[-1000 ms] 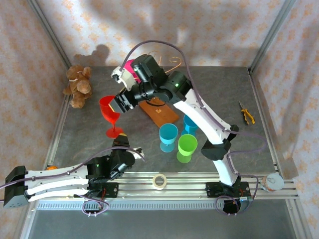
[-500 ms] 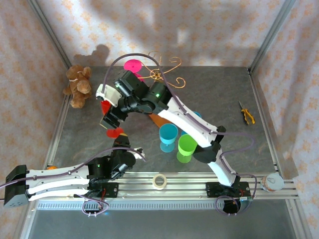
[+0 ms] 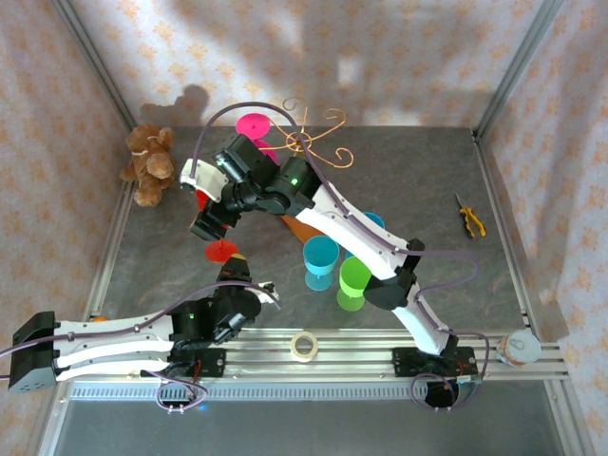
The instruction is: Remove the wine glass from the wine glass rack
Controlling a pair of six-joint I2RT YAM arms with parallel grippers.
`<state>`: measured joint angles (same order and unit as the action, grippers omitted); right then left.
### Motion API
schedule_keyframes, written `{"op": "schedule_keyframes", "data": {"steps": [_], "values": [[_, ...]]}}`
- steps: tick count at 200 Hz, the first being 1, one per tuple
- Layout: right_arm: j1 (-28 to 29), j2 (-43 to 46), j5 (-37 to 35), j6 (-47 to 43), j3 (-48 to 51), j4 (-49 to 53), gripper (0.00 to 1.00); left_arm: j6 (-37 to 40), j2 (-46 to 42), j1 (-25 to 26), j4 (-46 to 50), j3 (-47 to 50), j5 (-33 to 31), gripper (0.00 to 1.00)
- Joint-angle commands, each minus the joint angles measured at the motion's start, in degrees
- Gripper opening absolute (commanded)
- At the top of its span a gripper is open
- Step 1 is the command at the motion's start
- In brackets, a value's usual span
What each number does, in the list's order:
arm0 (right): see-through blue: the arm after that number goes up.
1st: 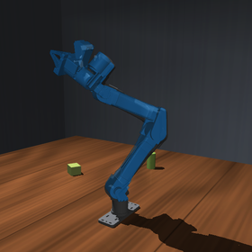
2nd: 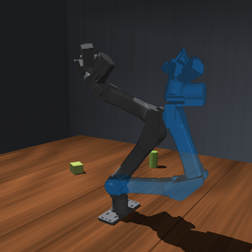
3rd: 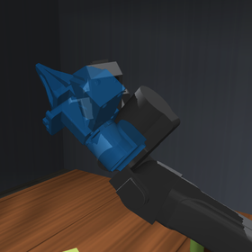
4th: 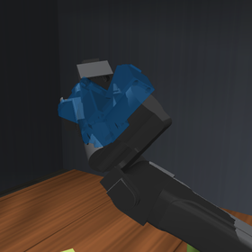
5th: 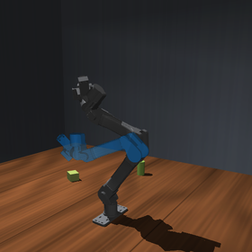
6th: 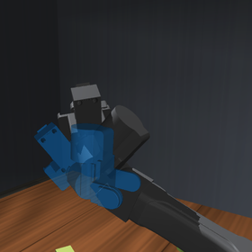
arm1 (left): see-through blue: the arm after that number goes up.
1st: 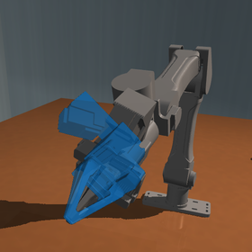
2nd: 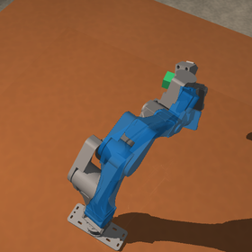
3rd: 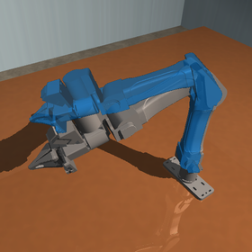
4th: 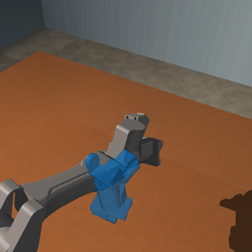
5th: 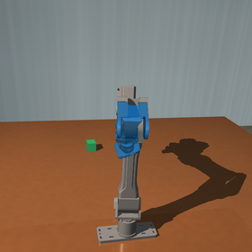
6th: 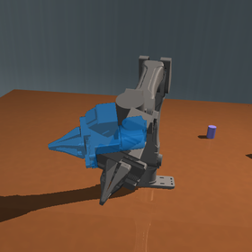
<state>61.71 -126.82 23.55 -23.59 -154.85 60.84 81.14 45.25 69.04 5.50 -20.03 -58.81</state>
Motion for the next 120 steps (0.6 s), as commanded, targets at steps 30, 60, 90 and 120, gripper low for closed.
{"op": "schedule_keyframes", "data": {"steps": [30, 60, 90, 120], "values": [[-0.03, -0.43, 2.42, -1.38, -2.21, 3.67, 0.75, 1.12, -0.17, 0.71, -1.16, 0.27, -1.93, 0.00], [-0.05, -1.08, 2.45, -1.68, -2.19, 6.22, 0.67, 1.30, -0.34, 0.67, -1.43, 0.27, -1.93, 0.00], [-0.03, -0.94, 3.09, -1.93, -2.30, 8.23, 0.58, 1.43, -0.13, 0.72, -1.54, 0.08, -2.01, 0.00], [-0.09, -0.06, 4.33, -1.99, -2.20, 11.08, 0.46, 1.63, 0.01, 0.71, -1.79, 0.08, -2.01, 0.00]]}}
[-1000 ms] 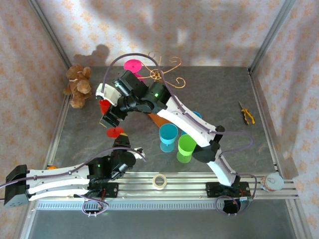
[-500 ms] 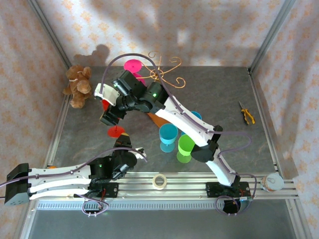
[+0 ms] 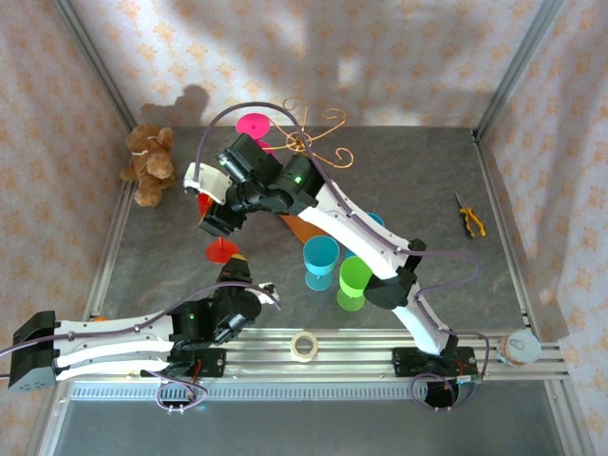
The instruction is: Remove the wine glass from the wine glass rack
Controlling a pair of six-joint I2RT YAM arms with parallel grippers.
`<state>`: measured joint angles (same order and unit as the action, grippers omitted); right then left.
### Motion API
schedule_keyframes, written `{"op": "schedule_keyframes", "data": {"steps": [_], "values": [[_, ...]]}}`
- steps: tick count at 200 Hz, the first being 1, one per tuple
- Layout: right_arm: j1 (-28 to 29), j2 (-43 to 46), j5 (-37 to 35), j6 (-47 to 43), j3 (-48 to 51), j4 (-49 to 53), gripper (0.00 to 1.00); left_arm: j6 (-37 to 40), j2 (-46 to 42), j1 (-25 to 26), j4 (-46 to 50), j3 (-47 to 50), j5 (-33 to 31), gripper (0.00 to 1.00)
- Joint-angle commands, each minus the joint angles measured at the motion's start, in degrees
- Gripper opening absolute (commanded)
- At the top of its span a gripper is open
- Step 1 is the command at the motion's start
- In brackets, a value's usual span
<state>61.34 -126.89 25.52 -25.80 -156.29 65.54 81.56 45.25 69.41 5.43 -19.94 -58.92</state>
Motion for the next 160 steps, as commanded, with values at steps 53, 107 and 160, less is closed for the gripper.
{"op": "schedule_keyframes", "data": {"steps": [53, 107, 160], "values": [[0.29, 1.76, 3.23, 1.61, 1.43, 10.84, 0.24, 1.06, 0.18, 0.29, -1.34, -0.05, -1.83, 0.00], [0.43, 4.10, 5.24, 4.09, 3.64, 13.27, 0.22, 1.23, 0.01, 0.30, -1.48, -0.17, -1.90, 0.00], [1.36, 3.93, 3.61, 5.89, 6.41, 14.17, 0.17, 1.75, 0.75, 0.29, -2.26, -0.53, -1.82, 0.00]]}}
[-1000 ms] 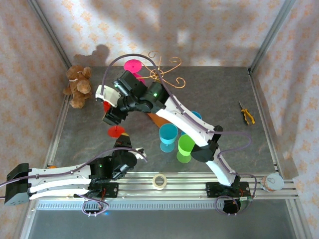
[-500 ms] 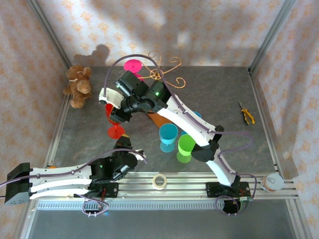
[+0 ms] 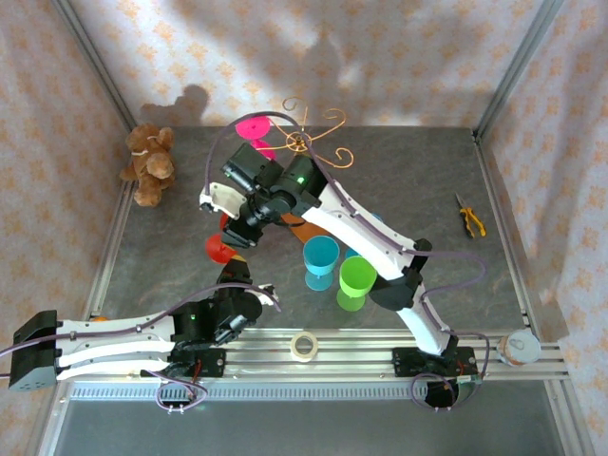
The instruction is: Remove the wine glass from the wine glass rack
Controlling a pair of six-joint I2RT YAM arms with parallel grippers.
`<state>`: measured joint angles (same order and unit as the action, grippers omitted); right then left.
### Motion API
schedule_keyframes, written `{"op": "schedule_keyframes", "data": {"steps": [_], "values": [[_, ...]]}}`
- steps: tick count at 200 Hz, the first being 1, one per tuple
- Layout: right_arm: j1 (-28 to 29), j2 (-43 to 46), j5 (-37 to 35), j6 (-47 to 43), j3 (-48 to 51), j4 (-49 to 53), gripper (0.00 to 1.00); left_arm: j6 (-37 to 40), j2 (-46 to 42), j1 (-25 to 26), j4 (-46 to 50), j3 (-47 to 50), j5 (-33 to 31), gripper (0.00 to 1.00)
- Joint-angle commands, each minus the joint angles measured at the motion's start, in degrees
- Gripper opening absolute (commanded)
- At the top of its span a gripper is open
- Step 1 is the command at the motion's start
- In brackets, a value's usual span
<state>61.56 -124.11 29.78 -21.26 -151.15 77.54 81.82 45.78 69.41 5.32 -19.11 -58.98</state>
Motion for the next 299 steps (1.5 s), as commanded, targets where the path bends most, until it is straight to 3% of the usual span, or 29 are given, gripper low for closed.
{"op": "schedule_keyframes", "data": {"steps": [1, 29, 75, 91, 99, 149, 214, 264, 299], "values": [[1.12, 1.16, -0.76, 1.37, 1.29, 2.17, 0.16, 1.49, 0.25, 0.29, -2.15, -1.36, -1.75, 0.00], [1.36, 1.76, -1.31, 1.77, 1.14, 1.02, 0.00, 1.44, 0.01, 0.29, -1.61, -1.30, -2.01, 0.00], [1.47, 7.15, -2.09, 3.75, 3.97, -4.66, 0.00, 0.66, -1.25, 0.30, 0.44, -0.93, -2.54, 0.00], [1.64, 9.78, -3.28, 5.07, 6.51, -7.31, 0.00, -0.06, -2.11, 0.33, 1.75, -0.76, -2.87, 0.23], [1.69, 10.81, -4.13, 6.15, 7.68, -8.61, 0.00, -0.29, -2.71, 0.30, 1.88, -0.66, -3.06, 0.30], [1.79, 12.57, -10.27, 9.76, 9.20, -9.42, 0.00, -2.48, -6.17, 0.29, 5.53, -0.14, -3.44, 0.46], [1.81, 15.51, -17.90, 13.95, 13.52, -15.22, 0.00, -5.45, -10.34, 0.30, 9.56, 0.13, -4.57, 0.56], [1.78, 14.94, -17.56, 14.84, 10.79, -14.23, 0.00, -7.56, -13.13, 0.29, 13.03, 0.74, -6.06, 0.56], [1.75, 17.65, -18.48, 16.60, 14.89, -14.20, 0.00, -7.27, -14.40, 0.29, 12.39, 0.66, -9.59, 0.56]]}}
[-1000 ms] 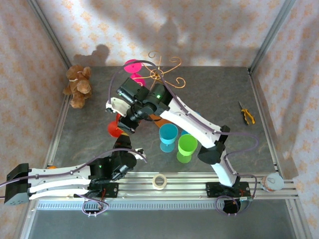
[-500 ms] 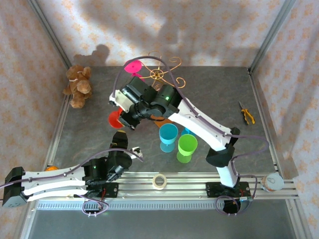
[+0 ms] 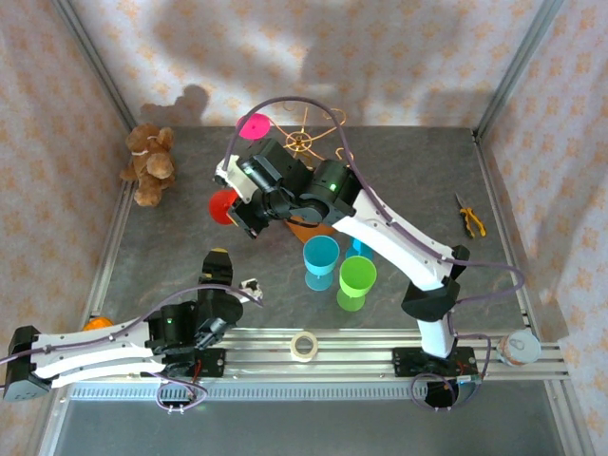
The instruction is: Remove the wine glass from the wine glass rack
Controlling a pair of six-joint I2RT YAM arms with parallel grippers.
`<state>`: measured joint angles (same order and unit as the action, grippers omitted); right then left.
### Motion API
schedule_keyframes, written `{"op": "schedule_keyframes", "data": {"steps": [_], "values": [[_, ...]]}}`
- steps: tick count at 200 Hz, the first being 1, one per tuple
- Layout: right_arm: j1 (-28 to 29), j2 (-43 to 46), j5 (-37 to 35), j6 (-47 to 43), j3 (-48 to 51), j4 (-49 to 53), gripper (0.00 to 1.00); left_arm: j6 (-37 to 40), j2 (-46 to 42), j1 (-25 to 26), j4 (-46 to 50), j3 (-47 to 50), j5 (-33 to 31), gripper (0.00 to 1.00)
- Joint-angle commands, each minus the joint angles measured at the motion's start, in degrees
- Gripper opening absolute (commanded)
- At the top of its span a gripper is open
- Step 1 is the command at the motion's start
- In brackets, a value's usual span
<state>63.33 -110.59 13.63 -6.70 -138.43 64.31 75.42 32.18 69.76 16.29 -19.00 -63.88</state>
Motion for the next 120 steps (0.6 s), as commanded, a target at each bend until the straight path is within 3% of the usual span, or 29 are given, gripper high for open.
{"op": "schedule_keyframes", "data": {"steps": [1, 48, 120], "values": [[-0.03, 4.27, -2.44, 2.09, 2.41, -1.05, 0.00, -0.88, -0.81, -0.01, 1.35, 0.55, -4.82, 0.56], [0.00, 11.12, -4.10, 5.11, 14.30, -3.79, 0.00, -1.56, -2.95, -0.06, -0.33, -0.56, -10.40, 0.54], [0.27, 18.72, -1.91, 11.07, 27.81, -7.15, 0.00, -9.43, -1.89, -0.04, 2.87, -5.63, -11.70, 0.54]]}}
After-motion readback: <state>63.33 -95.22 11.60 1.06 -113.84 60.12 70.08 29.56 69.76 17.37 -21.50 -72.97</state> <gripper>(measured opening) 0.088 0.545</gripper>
